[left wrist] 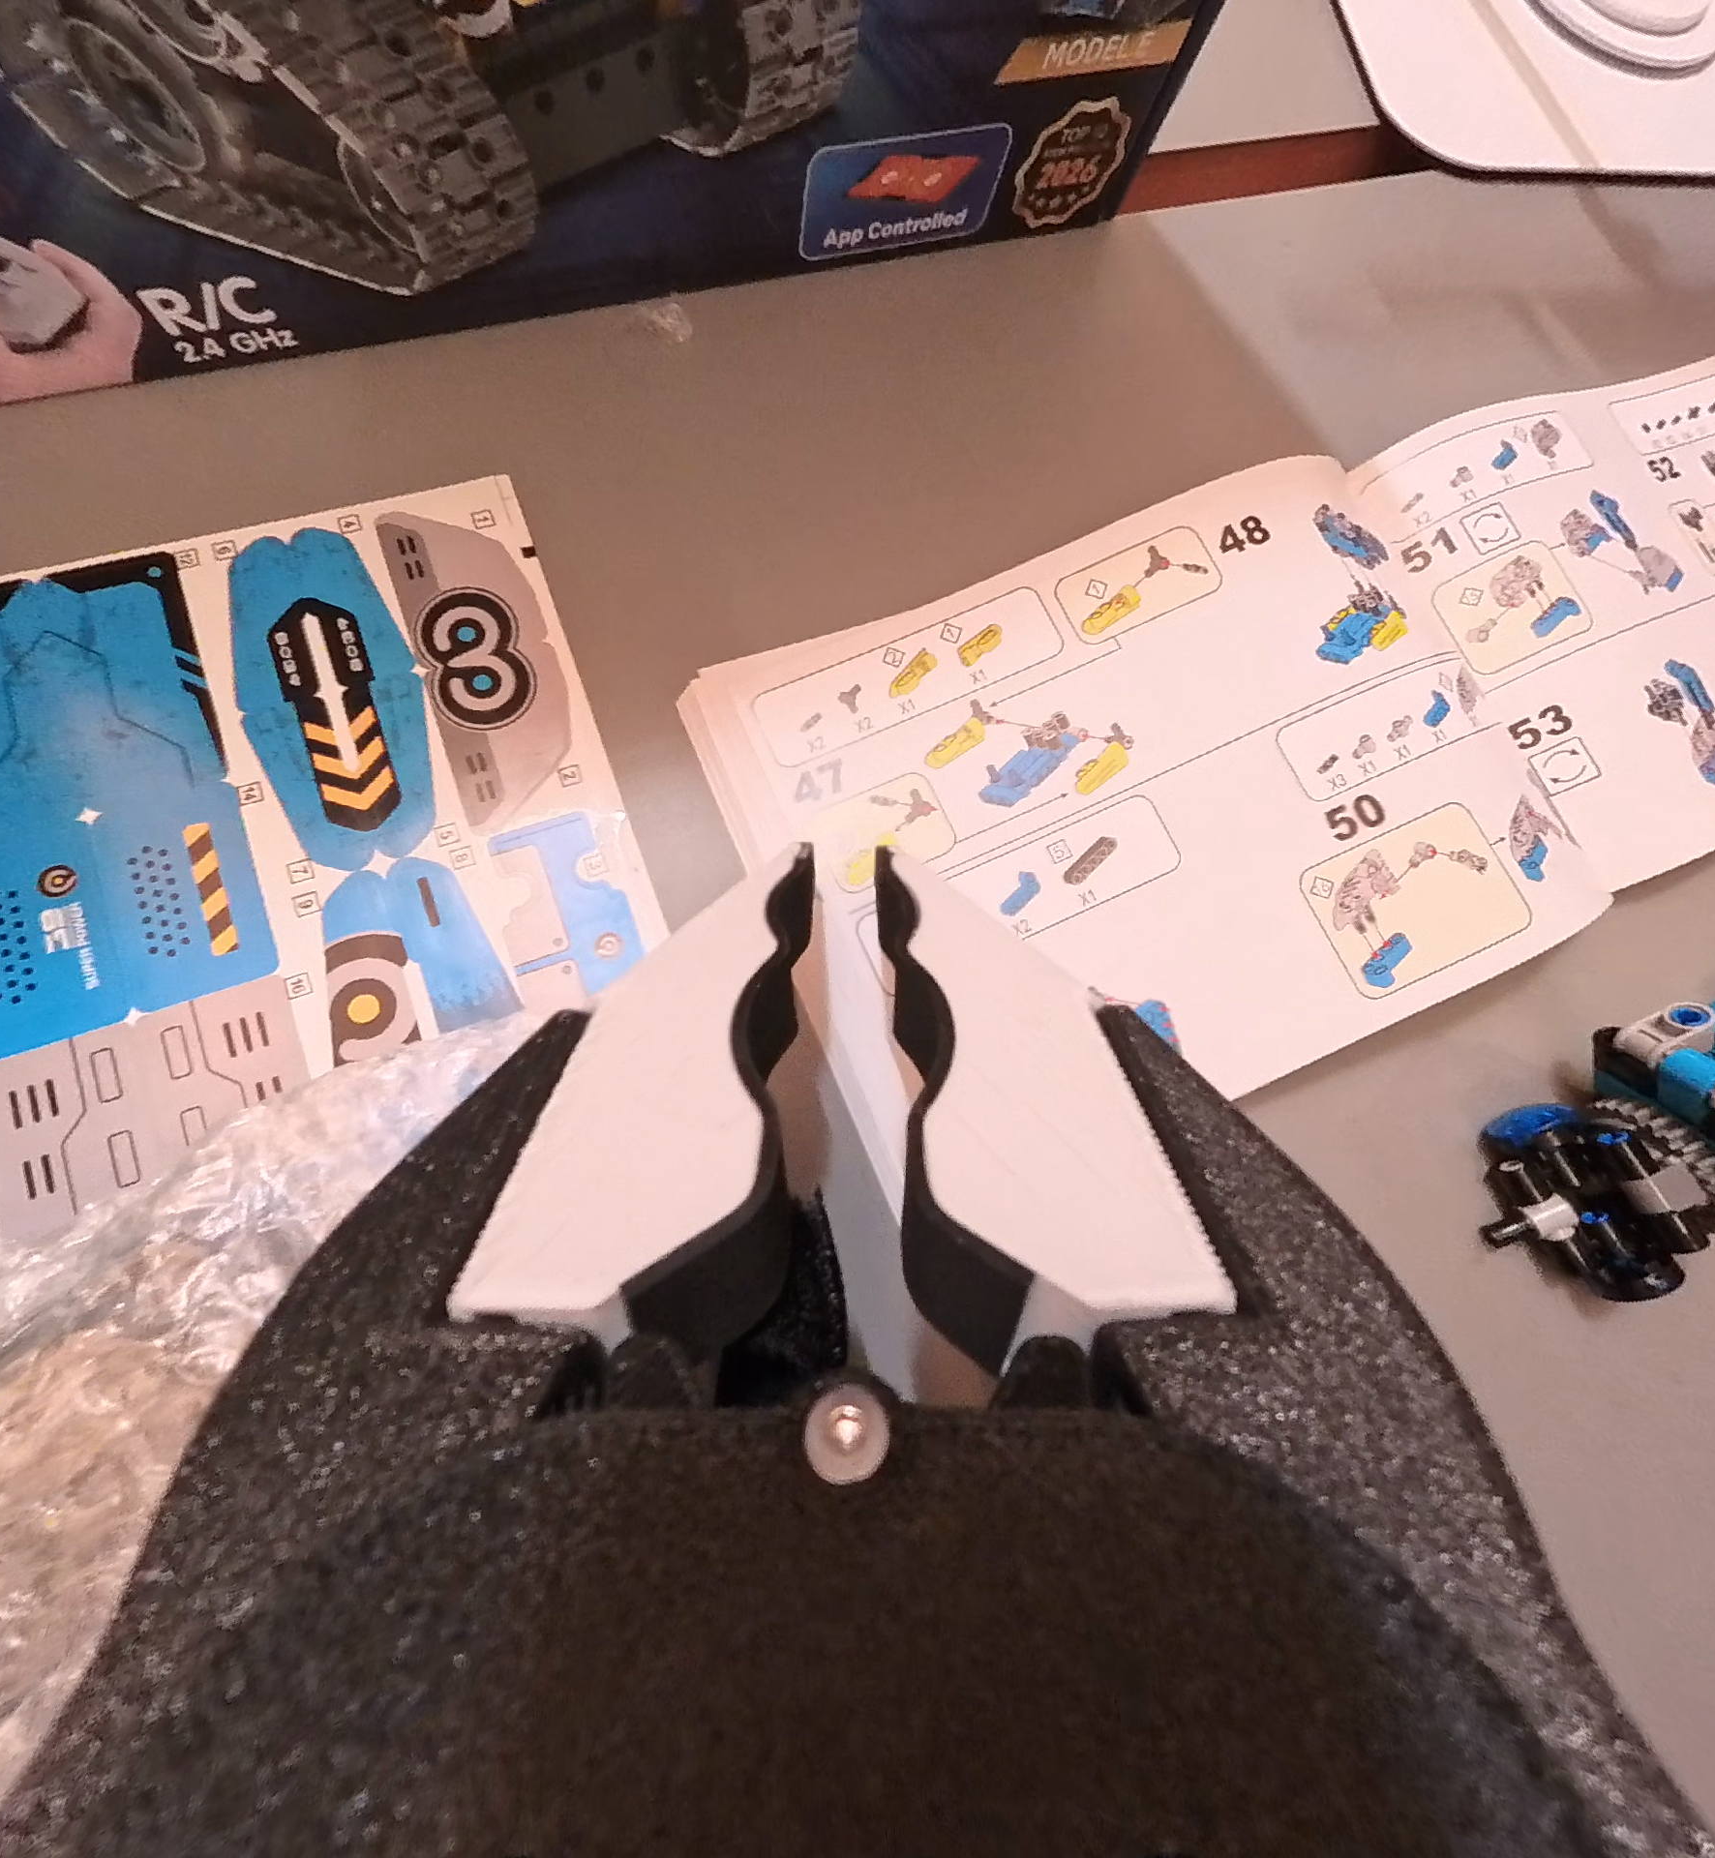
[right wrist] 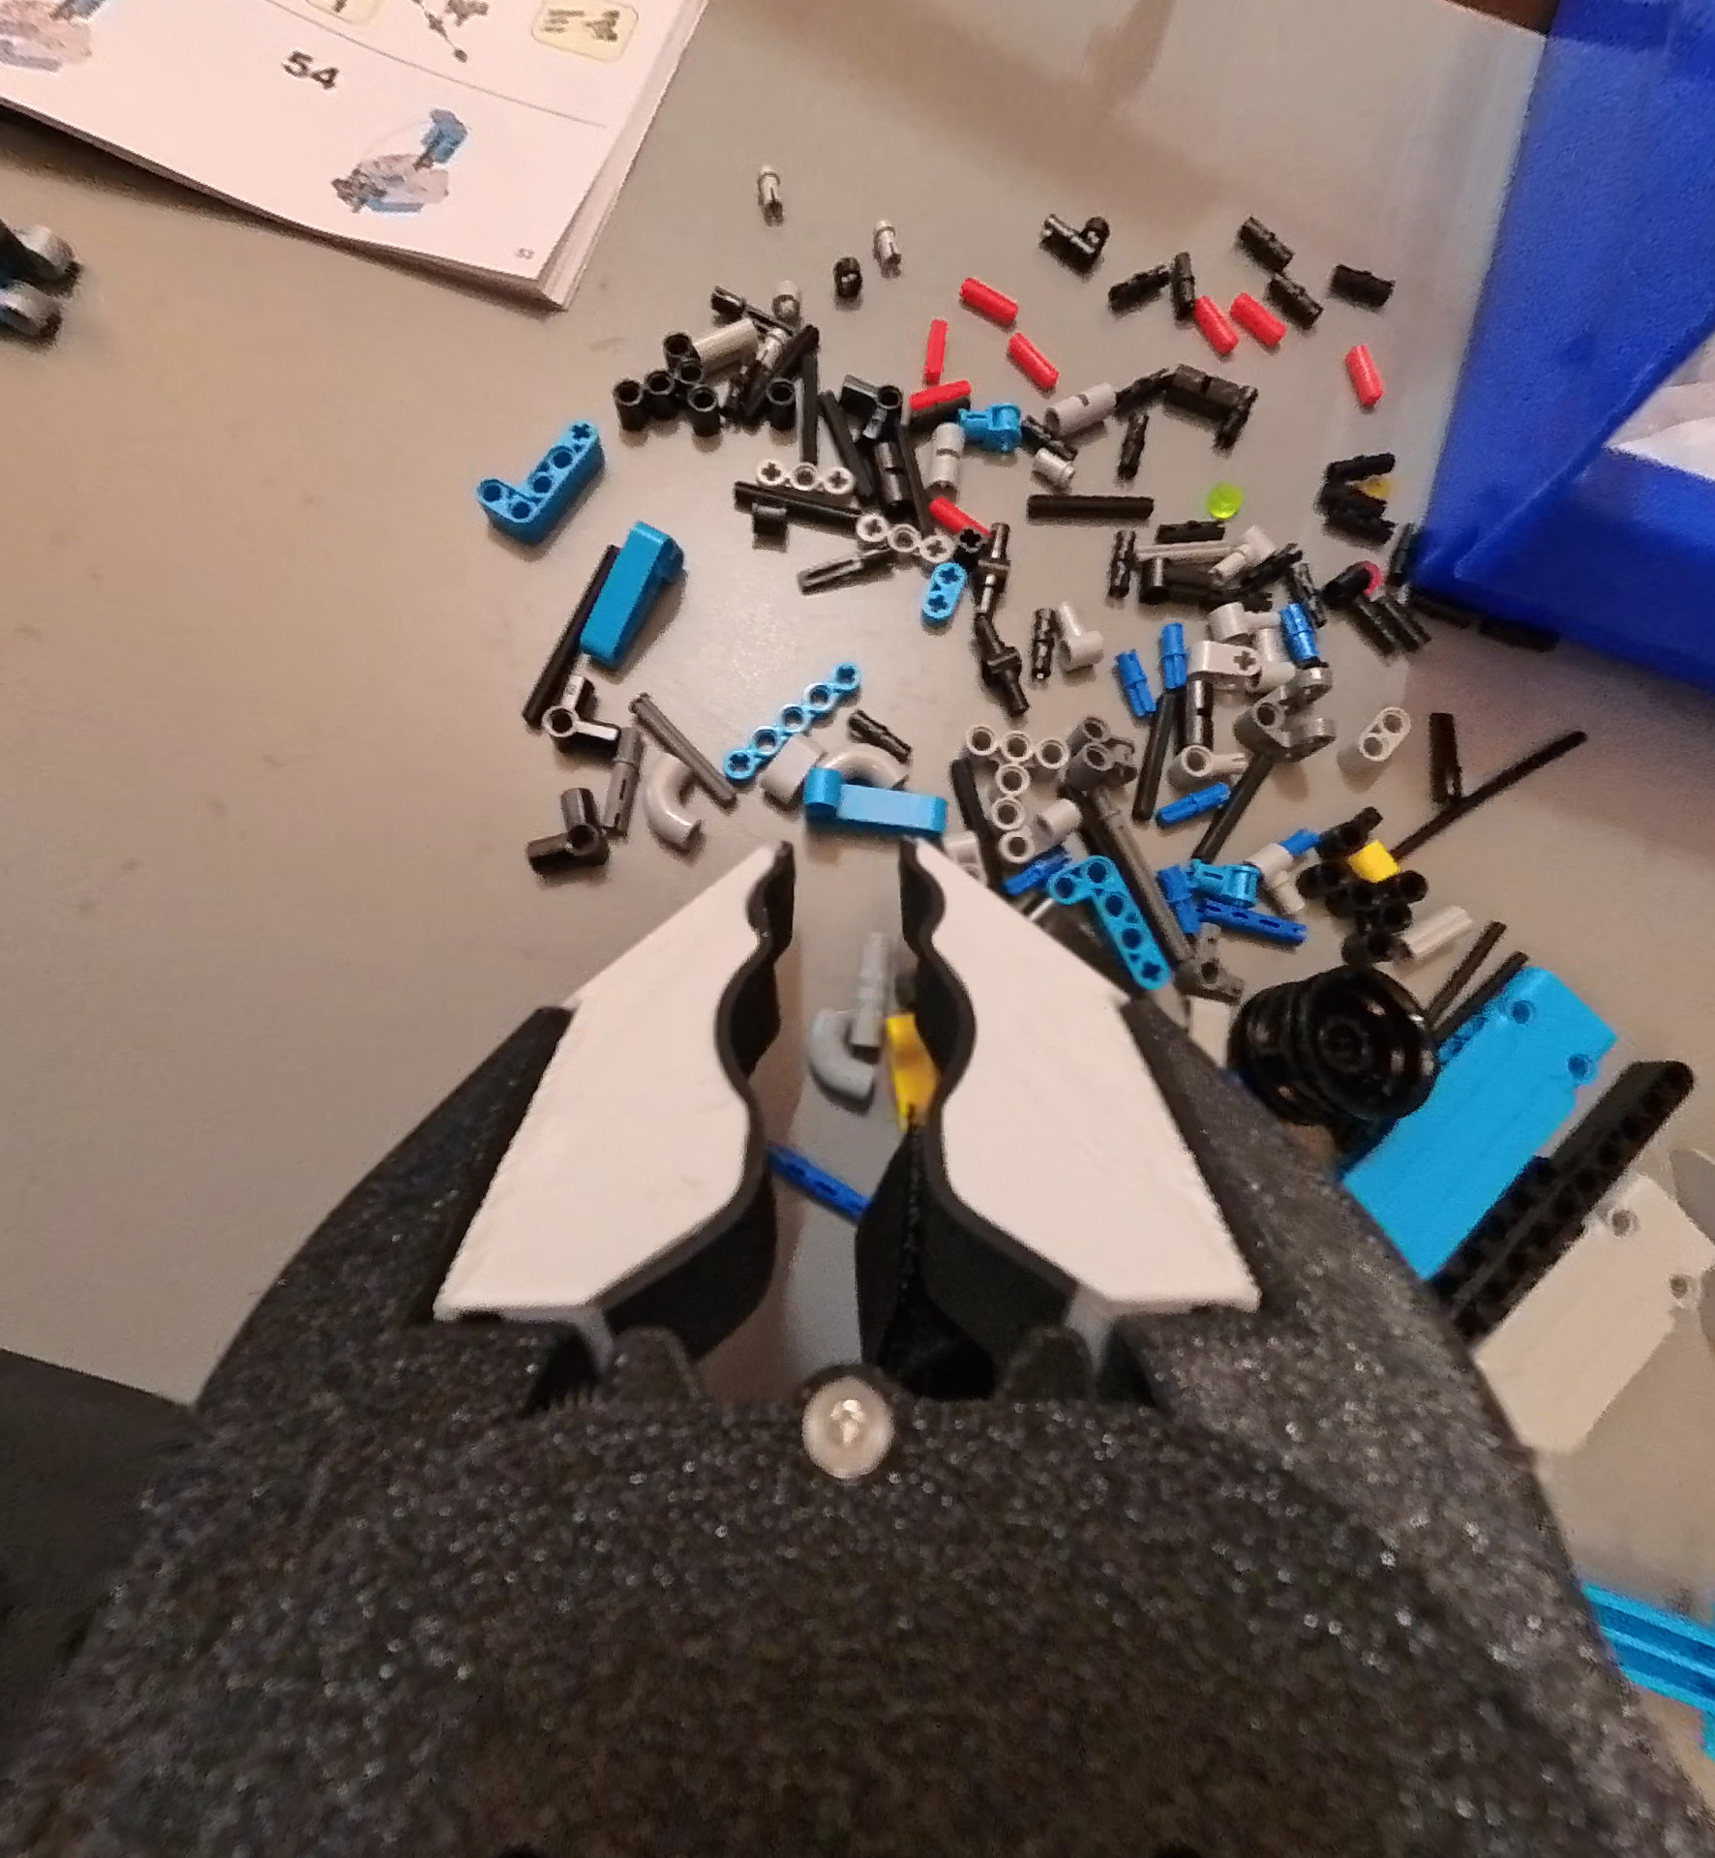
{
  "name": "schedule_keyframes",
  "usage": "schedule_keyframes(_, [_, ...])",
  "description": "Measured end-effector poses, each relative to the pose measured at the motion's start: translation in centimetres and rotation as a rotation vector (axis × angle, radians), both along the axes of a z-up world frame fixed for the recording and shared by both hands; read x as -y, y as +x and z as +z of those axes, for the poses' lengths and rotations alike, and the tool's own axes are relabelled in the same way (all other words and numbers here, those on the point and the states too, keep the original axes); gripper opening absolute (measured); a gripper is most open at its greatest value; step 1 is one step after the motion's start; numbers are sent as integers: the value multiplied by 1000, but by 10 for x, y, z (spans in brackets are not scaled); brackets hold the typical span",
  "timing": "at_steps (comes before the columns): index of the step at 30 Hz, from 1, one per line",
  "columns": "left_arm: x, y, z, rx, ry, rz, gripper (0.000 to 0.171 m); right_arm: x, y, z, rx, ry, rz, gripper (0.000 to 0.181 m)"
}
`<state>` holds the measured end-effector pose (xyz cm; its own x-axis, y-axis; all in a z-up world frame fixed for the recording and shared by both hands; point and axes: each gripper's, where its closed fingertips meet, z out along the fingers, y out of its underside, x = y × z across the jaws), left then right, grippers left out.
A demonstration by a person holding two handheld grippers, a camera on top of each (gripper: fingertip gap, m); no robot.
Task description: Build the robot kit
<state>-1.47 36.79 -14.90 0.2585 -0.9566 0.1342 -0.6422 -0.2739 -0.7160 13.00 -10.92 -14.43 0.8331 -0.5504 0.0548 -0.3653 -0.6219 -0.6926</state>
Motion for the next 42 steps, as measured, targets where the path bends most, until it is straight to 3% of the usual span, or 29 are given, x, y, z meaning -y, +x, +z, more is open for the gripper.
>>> schedule_keyframes(15, [0,1,-3,-5,-12,2,12,43,42,0,3,-72,-117,16])
schedule_keyframes(29, [3,2,-1,1,-10,-3,12,79,13,-2,-66,-41,-189,15])
schedule_keyframes(32, [5,3,0,3,-9,-8,12,64,4,4,-90,44,-151,15])
schedule_keyframes(42, [2,1,8,25,0,2,12,36,1,-9,-118,25,-78,14])
